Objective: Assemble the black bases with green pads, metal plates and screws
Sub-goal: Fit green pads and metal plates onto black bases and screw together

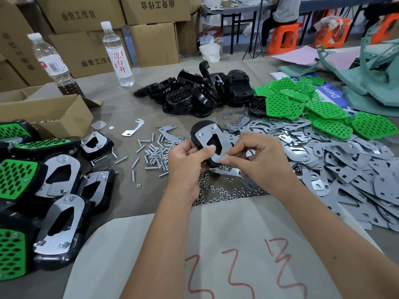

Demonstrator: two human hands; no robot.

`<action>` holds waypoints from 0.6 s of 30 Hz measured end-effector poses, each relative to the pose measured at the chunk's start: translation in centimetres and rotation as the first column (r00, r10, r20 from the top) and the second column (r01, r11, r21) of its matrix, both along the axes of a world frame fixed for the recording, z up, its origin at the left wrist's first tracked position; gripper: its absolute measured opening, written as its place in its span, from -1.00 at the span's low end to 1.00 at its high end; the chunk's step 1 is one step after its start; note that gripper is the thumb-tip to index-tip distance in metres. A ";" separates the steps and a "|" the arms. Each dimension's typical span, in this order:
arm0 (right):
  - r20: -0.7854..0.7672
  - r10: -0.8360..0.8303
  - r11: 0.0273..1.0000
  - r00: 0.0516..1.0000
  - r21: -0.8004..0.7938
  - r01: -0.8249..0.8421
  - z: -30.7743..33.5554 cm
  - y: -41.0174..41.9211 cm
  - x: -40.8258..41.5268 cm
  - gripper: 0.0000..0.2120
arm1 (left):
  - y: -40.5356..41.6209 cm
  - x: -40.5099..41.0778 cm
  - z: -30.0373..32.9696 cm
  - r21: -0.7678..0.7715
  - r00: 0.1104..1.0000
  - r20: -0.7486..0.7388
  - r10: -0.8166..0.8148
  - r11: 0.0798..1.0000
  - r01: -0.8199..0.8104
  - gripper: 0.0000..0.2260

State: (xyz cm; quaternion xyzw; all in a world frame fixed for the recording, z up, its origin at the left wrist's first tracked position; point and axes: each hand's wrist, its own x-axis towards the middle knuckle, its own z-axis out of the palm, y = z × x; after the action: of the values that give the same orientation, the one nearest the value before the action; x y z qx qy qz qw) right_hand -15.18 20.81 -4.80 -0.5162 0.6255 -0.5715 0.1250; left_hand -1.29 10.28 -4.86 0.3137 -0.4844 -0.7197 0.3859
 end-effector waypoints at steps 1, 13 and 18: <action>-0.008 0.005 1.000 1.000 -0.002 -0.005 0.0 0.0 0.0 -0.83 | 0.0 0.0 0.0 0.006 1.000 -0.005 0.003 1.000 -0.003 -0.84; 0.139 0.081 0.993 0.987 -0.099 -0.067 0.1 0.0 -0.3 -0.78 | 0.4 0.3 0.7 0.066 0.976 -0.118 -0.184 0.979 0.192 -0.69; 0.099 0.066 0.994 0.993 -0.094 -0.057 -0.2 -0.1 -0.6 -0.81 | 0.4 0.5 0.9 0.021 0.966 -0.089 -0.244 0.969 0.247 -0.63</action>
State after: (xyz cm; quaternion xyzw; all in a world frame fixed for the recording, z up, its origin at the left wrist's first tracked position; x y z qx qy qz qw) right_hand -15.73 20.73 -4.96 -0.5105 0.5754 -0.6209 0.1510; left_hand -0.79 10.64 -3.99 0.2261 -0.4909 -0.7825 0.3092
